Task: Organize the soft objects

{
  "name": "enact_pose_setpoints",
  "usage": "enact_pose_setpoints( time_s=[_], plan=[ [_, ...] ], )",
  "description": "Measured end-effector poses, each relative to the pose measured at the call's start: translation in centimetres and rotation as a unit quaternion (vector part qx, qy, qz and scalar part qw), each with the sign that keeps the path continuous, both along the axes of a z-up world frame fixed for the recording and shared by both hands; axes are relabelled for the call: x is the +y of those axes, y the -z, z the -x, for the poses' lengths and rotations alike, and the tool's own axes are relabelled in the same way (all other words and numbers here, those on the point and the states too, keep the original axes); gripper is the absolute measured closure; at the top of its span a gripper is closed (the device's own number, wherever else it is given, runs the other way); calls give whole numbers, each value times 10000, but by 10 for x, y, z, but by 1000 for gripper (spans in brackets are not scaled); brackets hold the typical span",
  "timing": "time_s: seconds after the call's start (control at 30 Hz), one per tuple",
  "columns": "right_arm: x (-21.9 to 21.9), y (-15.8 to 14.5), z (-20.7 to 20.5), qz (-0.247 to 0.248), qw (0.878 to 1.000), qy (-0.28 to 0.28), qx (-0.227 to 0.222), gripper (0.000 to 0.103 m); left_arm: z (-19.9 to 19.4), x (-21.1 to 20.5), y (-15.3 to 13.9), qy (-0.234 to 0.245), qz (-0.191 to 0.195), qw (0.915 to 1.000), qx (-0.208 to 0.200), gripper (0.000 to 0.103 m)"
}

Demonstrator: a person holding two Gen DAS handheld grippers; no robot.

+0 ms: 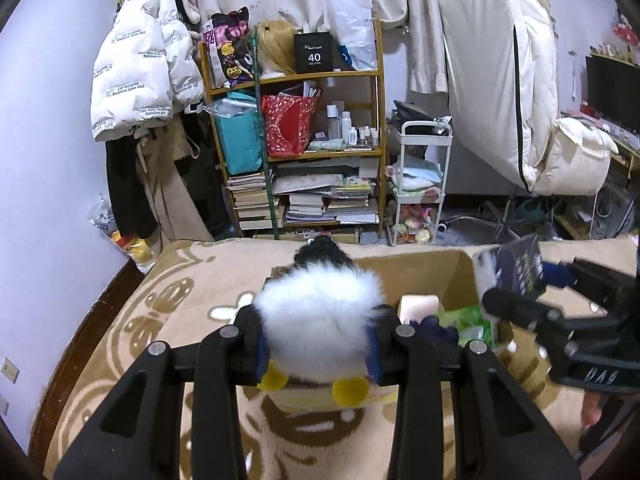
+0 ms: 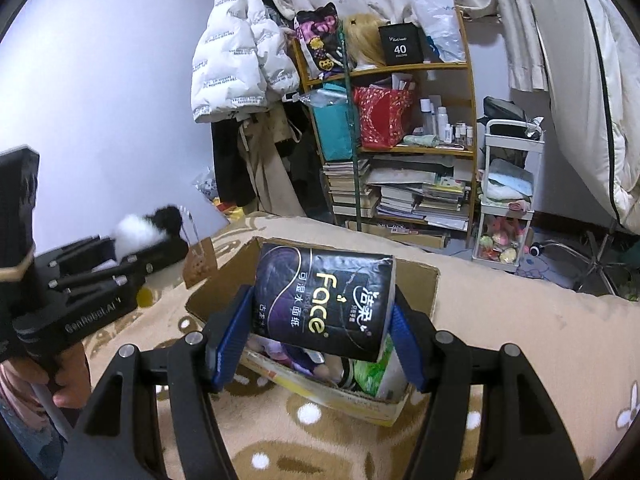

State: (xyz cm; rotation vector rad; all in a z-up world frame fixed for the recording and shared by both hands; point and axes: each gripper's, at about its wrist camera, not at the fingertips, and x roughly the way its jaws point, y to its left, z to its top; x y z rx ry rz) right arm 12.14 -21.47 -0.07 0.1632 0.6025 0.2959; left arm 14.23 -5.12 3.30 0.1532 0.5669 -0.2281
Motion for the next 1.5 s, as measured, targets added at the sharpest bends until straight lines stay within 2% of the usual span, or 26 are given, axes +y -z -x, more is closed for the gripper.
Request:
enact_pose_setpoints(
  time_s=[0.2,0.4,0.7,0.77,0.83,0.87,0.9,0.97,1.1,1.27,1.5],
  plan=[
    [-7,14,-15,-64,9999,57,132,34,-15,-4,13,105,120,9997,177,67],
    [-18,27,-24,-252,9990,229,273,34,-25,-13,40,172,-72,9988,459,67],
    [-22,42,-36,-414,9976,174,532,33,-36,-18,62,169,-212,9966,774,64],
    [-22,44,-37,-423,9970,183,621,33,-38,-16,66,115,-200,9961,846,52],
    [-23,44,-37,-438,9967,198,652,32,-38,-14,68,33,-202,9961,862,31],
    [-23,43,-37,-450,9967,199,648,31,-37,-14,68,-10,-205,9960,866,28],
    [-24,42,-36,-456,9967,209,635,30,-36,-13,68,-10,-179,9961,860,28],
    [-25,41,-36,-472,9968,251,588,18,-33,-10,67,-61,-156,9962,859,28],
    [-30,38,-32,-503,9965,320,584,14,-27,-4,64,-151,-175,9962,844,25],
    [-32,30,-20,-477,9968,422,475,1,-10,5,53,-239,-224,9972,680,18],
    [-35,10,8,-378,9974,580,178,0,22,14,33,-349,-292,9983,372,10]
  ],
)
